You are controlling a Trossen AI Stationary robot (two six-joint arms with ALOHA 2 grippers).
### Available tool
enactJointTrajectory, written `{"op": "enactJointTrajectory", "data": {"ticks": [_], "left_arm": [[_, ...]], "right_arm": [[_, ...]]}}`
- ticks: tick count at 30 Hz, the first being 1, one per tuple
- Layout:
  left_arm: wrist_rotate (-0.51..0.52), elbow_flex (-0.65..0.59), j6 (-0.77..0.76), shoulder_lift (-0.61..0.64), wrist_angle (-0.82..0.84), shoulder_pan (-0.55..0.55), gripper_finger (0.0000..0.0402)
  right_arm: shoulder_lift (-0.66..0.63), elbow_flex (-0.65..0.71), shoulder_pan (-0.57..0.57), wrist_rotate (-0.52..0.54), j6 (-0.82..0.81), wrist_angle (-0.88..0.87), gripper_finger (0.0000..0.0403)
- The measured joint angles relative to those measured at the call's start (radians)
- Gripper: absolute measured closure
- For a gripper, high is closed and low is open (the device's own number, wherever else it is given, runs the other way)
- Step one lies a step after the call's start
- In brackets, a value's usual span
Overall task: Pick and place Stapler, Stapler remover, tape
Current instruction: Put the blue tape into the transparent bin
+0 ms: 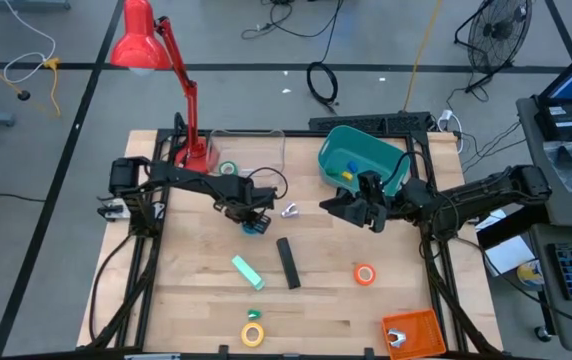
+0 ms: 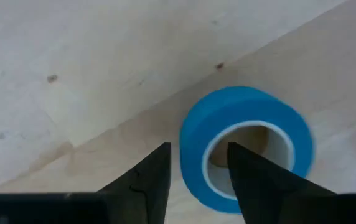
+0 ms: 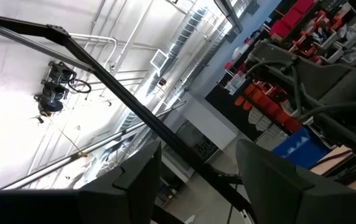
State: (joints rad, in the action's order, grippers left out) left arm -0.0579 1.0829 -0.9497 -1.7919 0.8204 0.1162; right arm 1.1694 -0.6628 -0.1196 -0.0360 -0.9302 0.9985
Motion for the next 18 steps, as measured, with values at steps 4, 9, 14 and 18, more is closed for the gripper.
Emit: {"op": "enactJointTrajectory", "data": {"ticks": [4,9,14,18], "left_arm": [[-0.021,0.001,0.015,-0.014,-0.008,-0.01,0.0335],[-0.063,0.002,0.028,0.012,-0.009,-0.027,0.0365],[-0.056,0.053,0.031,0.126,-0.008,-0.04,0.0365],[0.058,0.12,0.041,0.233,-0.007,-0.005,0.0365]], "right_arm": [[0.0,0.0,0.0,-0.007,0.0,0.006,0.0202],[0.0,0.0,0.0,-0.017,0.0,0.007,0.0202],[0.0,0.0,0.0,-0.018,0.0,0.006,0.0202],[0.0,0.0,0.0,-0.018,0.004,0.006,0.0202]]}}
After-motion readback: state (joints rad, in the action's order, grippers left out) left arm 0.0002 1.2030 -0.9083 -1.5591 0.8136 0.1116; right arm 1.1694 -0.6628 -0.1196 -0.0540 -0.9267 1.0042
